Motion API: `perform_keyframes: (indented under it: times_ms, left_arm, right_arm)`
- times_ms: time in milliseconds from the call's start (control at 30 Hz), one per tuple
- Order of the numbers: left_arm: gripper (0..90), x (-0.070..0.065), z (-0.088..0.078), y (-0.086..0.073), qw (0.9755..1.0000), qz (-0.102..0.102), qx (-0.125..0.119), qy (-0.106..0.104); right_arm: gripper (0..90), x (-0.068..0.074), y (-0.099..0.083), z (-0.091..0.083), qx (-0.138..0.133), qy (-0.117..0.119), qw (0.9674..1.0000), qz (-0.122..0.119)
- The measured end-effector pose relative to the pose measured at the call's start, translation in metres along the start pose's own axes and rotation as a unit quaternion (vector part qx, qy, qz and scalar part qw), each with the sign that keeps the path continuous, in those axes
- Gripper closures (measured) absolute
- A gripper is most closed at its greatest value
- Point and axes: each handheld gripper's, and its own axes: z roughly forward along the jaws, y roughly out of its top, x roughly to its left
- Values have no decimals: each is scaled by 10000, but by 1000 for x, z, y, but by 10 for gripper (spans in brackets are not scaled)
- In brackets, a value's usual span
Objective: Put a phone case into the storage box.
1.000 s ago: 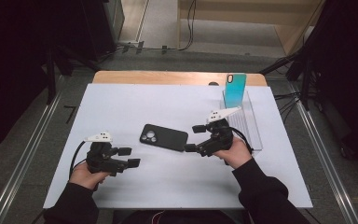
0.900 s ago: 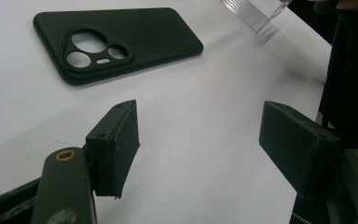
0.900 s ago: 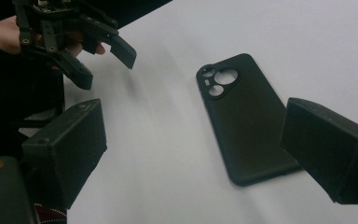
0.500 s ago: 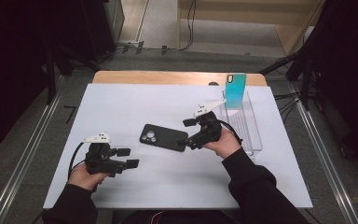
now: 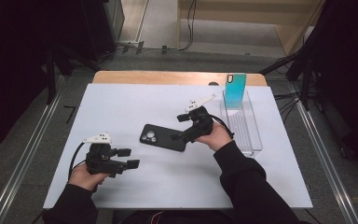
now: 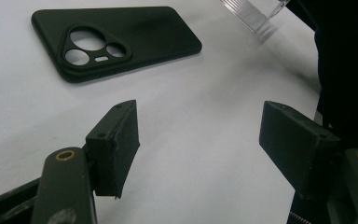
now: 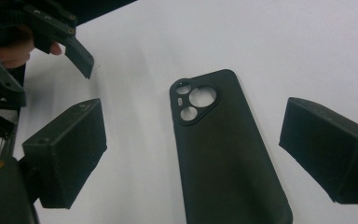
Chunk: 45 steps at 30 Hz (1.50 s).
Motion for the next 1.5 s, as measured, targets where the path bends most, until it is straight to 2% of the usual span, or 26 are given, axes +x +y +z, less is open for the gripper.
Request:
perform_keyframes:
  times_ms: [167,233,567,733,967,1100,1233,1500]
  left_arm:
    - [289,0,0,0,10000,-10,-12,1]
    - [289,0,0,0,10000,-8,-18,-5]
    - [289,1,0,0,10000,1,-17,-20]
    - [289,1,0,1,10000,-5,-27,-21]
    - [289,1,0,1,10000,-5,-30,-35]
    - [289,2,-1,0,10000,-10,-26,-30]
    - [289,2,-1,0,10000,-16,-29,-30]
    - [289,2,-1,0,10000,-12,-28,-25]
  right_arm:
    - [57,-4,4,8,18,11,10000,-50]
    - [57,-6,6,10,12,10,10000,27]
    - [61,-15,13,23,-9,1,10000,77]
    - [61,-17,14,31,92,-3,10000,-38]
    - [61,-21,17,41,59,40,9998,-172]
    - [61,-24,16,42,3,66,9999,-112]
    - [61,-27,13,44,99,105,9999,-95]
    - [61,-28,7,52,222,137,9994,-207]
